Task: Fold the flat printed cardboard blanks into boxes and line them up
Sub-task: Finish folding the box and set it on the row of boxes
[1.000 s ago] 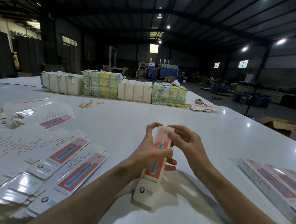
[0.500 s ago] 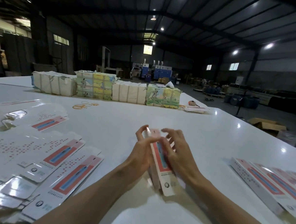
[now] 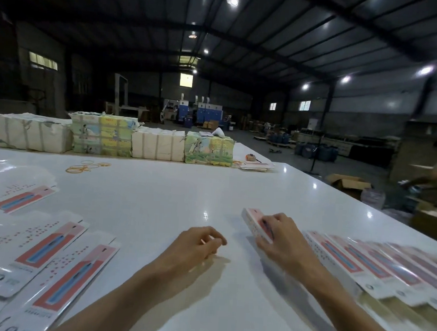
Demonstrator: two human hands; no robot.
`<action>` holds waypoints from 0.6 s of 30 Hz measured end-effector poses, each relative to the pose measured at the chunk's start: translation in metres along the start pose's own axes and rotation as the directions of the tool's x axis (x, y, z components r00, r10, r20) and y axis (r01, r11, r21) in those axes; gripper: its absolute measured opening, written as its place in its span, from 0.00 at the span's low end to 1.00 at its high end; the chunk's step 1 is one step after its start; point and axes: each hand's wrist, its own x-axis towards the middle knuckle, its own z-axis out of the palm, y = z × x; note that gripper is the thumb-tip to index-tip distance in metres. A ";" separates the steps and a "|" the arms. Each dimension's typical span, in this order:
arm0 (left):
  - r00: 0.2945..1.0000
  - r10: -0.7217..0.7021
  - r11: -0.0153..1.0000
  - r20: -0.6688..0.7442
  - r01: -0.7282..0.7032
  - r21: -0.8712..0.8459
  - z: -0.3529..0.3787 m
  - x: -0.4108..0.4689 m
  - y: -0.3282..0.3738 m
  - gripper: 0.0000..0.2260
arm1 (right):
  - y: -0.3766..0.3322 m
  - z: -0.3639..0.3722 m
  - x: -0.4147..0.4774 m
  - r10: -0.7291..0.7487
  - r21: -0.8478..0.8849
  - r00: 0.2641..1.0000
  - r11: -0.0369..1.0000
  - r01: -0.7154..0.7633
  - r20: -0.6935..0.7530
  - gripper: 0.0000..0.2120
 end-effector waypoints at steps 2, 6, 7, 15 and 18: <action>0.996 -0.010 0.997 0.086 0.004 0.072 0.002 -0.001 0.001 0.07 | 0.028 -0.004 -0.018 0.080 -0.234 0.996 0.968 -0.086 -0.034 0.19; 0.994 -0.020 0.994 0.110 0.008 0.109 0.002 -0.002 -0.001 0.09 | 0.059 -0.015 -0.042 0.148 -0.490 0.988 0.858 -0.155 -0.054 0.20; 0.993 -0.028 0.994 0.111 0.015 0.110 0.003 -0.002 -0.001 0.10 | 0.062 -0.019 -0.046 0.149 -0.494 0.987 0.855 -0.161 -0.063 0.19; 0.993 -0.051 0.991 0.106 0.037 0.129 0.000 -0.009 0.004 0.13 | 0.072 -0.042 -0.060 0.168 -0.594 0.981 0.781 -0.191 -0.095 0.16; 0.994 -0.057 0.991 0.098 0.044 0.129 0.000 -0.011 0.006 0.12 | 0.045 -0.037 -0.037 0.093 -0.534 0.992 0.836 -0.127 -0.089 0.14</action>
